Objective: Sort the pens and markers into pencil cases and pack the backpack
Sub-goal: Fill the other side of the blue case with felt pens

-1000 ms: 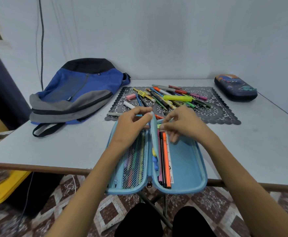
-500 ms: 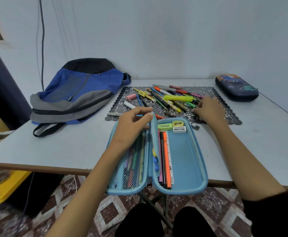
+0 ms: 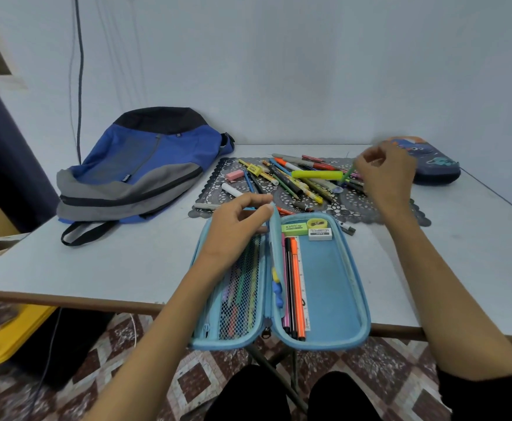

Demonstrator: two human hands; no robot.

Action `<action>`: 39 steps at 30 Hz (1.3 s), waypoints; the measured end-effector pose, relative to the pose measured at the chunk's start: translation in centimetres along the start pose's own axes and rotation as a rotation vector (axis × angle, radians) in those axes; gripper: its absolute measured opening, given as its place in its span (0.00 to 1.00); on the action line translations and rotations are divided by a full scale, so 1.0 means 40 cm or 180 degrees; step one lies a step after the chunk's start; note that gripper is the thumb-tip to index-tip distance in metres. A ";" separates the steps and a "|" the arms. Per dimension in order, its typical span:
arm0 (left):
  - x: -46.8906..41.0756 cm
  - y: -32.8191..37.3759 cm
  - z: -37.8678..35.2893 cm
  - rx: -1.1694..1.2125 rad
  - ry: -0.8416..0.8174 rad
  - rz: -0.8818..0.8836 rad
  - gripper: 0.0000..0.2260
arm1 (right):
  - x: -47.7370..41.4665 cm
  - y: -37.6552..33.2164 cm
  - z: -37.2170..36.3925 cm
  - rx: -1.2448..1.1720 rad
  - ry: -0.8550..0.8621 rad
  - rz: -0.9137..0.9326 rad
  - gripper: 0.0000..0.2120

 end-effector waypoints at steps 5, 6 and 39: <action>-0.001 0.000 -0.001 -0.0007 -0.0024 -0.0026 0.09 | 0.007 -0.077 0.055 -0.1200 0.0385 0.0137 0.05; -0.002 -0.001 0.000 -0.0017 -0.0020 -0.0013 0.09 | 0.008 -0.091 0.057 -0.1371 0.0290 0.0092 0.05; 0.000 -0.003 0.001 -0.0049 -0.0045 -0.0004 0.09 | -0.023 0.041 -0.102 0.1252 -0.1121 -0.0232 0.12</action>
Point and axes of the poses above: each hand's wrist, its own x-axis away from the middle knuckle, its own z-axis out of the back of the hand, y = z × x, the point moved 5 cm from there along -x, towards the middle knuckle, and after that the axes turned 4 degrees about -x, right-handed, at the moved point
